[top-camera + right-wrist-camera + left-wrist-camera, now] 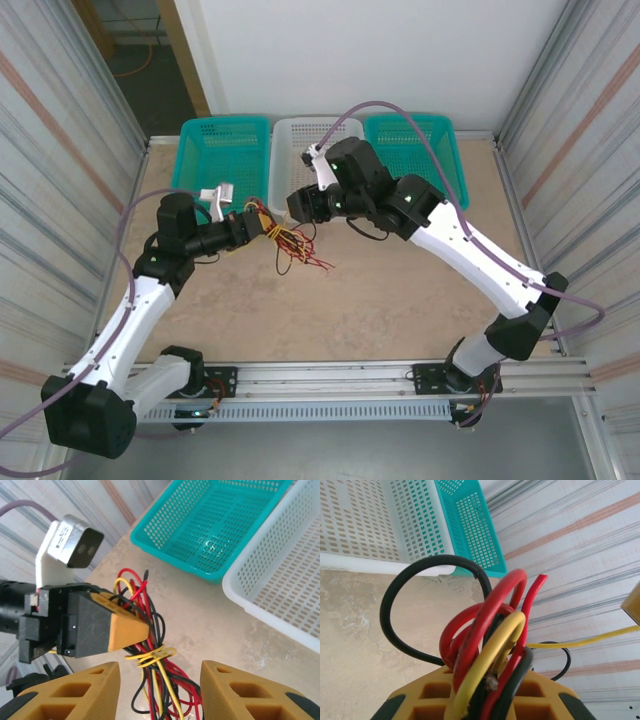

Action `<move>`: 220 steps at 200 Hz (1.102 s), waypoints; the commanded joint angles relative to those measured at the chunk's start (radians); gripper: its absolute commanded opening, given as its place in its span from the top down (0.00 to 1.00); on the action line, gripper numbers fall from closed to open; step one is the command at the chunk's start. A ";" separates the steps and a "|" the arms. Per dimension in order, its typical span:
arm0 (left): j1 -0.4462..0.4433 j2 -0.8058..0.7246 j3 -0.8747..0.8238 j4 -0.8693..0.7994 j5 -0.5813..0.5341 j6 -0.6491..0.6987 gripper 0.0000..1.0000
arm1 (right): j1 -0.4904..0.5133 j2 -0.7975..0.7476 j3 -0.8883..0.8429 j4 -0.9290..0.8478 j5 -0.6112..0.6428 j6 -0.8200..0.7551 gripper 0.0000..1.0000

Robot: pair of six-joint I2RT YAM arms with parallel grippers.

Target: Untangle the cables

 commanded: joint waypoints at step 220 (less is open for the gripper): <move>-0.035 -0.023 -0.068 0.645 0.316 -0.291 1.00 | -0.246 0.050 -0.069 0.136 -0.465 0.083 1.00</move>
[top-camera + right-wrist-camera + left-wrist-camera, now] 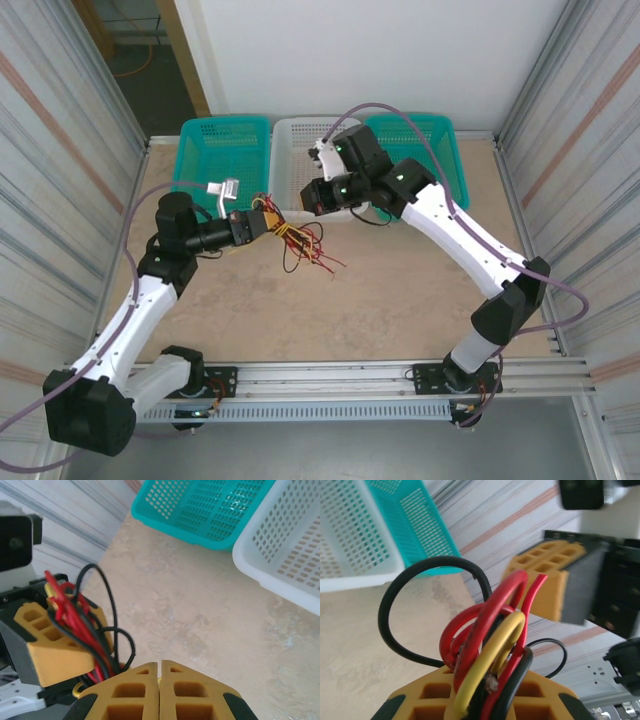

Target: Untangle the cables

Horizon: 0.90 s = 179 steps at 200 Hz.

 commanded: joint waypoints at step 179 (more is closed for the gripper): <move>-0.136 -0.126 0.072 0.673 -0.752 -0.105 1.00 | -0.043 -0.094 -0.859 1.717 -0.138 0.958 1.00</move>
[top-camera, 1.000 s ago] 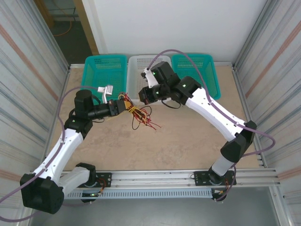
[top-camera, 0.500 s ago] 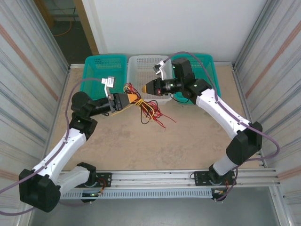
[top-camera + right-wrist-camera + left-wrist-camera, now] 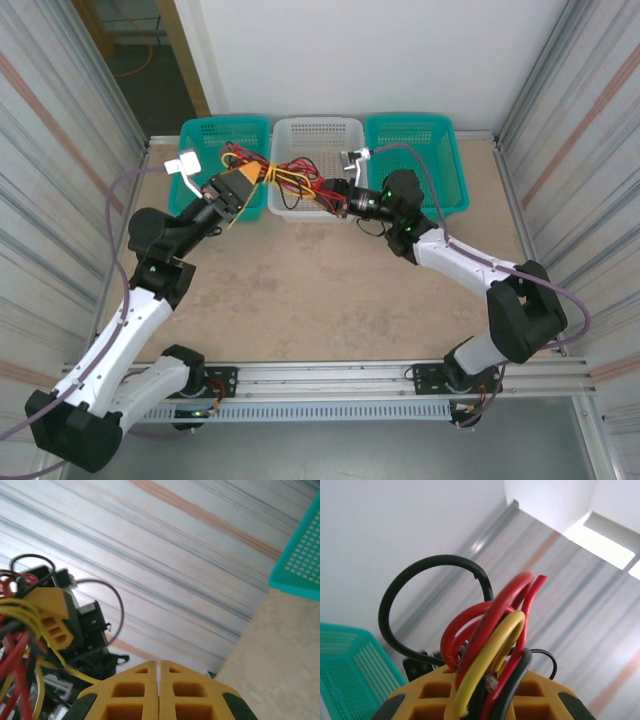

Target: Untangle the cables

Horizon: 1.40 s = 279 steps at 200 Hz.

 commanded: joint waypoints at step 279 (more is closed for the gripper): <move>0.094 -0.111 -0.324 -0.037 -0.013 0.140 1.00 | 0.334 -0.173 0.636 -1.091 0.651 -0.738 1.00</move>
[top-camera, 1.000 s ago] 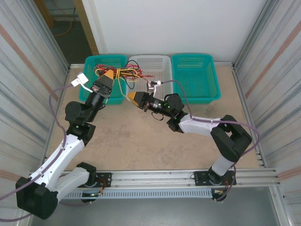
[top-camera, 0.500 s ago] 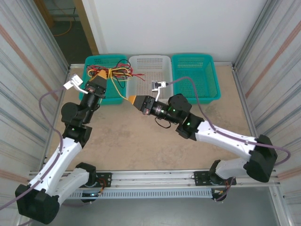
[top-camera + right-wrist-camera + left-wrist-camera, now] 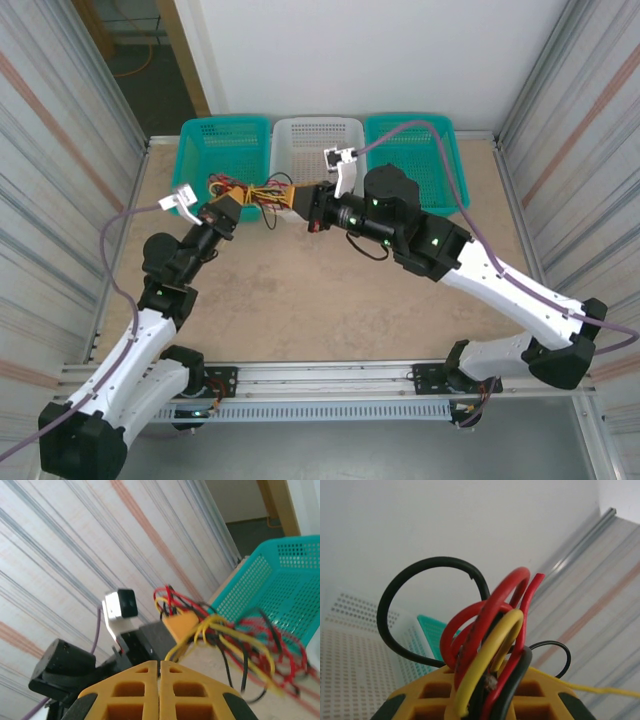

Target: Untangle the cables

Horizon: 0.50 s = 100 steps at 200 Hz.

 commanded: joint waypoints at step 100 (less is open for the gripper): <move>-0.002 -0.052 0.014 -0.064 0.434 -0.058 1.00 | -0.340 0.189 0.289 -0.160 -0.270 0.042 1.00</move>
